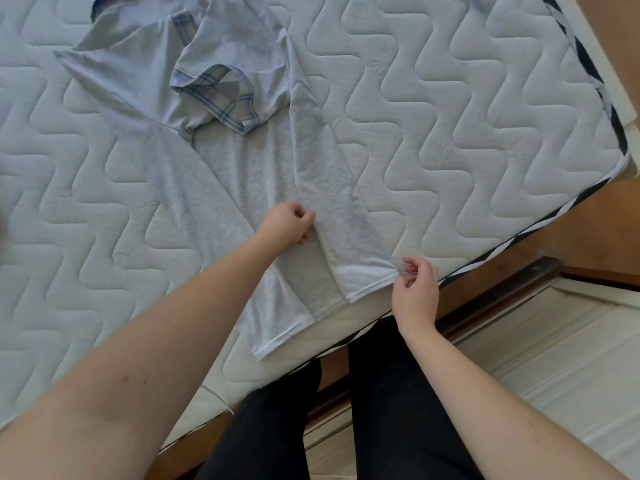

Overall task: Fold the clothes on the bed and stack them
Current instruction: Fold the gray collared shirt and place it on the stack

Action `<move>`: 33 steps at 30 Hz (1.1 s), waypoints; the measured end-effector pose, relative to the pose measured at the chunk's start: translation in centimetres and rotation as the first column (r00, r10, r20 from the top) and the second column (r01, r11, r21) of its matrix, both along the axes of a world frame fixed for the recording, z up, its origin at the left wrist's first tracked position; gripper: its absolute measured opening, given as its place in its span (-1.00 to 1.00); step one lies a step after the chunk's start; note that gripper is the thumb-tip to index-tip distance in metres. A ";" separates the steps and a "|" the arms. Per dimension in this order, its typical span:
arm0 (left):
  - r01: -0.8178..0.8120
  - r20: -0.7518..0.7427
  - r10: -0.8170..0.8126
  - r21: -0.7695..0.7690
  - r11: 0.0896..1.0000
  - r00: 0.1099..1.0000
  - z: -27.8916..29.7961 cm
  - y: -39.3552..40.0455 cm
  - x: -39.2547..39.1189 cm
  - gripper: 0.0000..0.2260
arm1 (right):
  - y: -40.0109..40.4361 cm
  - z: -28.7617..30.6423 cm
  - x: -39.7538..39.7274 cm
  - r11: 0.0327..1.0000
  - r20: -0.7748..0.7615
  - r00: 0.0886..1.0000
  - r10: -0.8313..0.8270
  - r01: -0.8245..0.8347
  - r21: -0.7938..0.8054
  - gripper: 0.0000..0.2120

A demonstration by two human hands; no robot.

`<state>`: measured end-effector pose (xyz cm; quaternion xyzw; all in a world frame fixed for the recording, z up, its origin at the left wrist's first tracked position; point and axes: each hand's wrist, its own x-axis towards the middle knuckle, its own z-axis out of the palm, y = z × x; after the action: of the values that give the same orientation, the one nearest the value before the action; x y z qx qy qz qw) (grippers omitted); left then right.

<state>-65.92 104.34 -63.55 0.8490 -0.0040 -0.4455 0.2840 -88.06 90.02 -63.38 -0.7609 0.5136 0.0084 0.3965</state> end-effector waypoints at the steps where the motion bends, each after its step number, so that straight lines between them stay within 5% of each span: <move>1: -0.055 0.021 0.056 -0.040 0.998 0.998 0.0 0.2 0.7 -0.78 | -0.2 0.0 0.6 1.000 0.007 1.000 0.026 -0.026 -0.010 -0.67; 16: -0.454 0.082 0.507 -0.342 0.823 0.858 1.3 2.5 10.4 -0.95 | 1.4 1.2 16.1 0.944 0.205 0.921 0.331 -0.323 -0.071 -0.71; 21: -0.486 0.401 0.565 -0.289 0.825 0.721 2.1 1.6 15.9 -0.73 | 1.7 1.6 21.6 0.919 0.222 0.893 0.392 -0.392 -0.043 -0.70; 26: -0.481 0.675 0.371 -0.028 0.876 0.637 3.1 1.2 22.7 -0.53 | 1.9 1.6 26.5 0.908 0.265 0.877 0.401 -0.419 0.011 -0.75; 29: -0.468 0.566 0.297 0.182 0.865 0.769 3.1 1.5 27.5 -0.47 | 3.5 1.5 29.6 0.890 0.256 0.929 0.266 -0.339 0.306 -0.77; 31: -0.314 0.361 0.211 0.256 0.914 0.908 3.1 1.7 29.6 -0.51 | 4.9 1.3 31.6 0.825 0.184 0.974 0.132 -0.211 0.524 -0.66; 33: -0.136 0.304 0.045 0.286 0.949 0.952 3.1 1.8 30.9 -0.61 | 5.9 0.9 33.2 0.774 0.090 0.995 0.036 -0.085 0.628 -0.60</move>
<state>-35.06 106.13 -60.45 0.9385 0.0616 -0.2961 0.1668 -54.81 95.89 -62.46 -0.6002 0.4414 0.1650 0.6463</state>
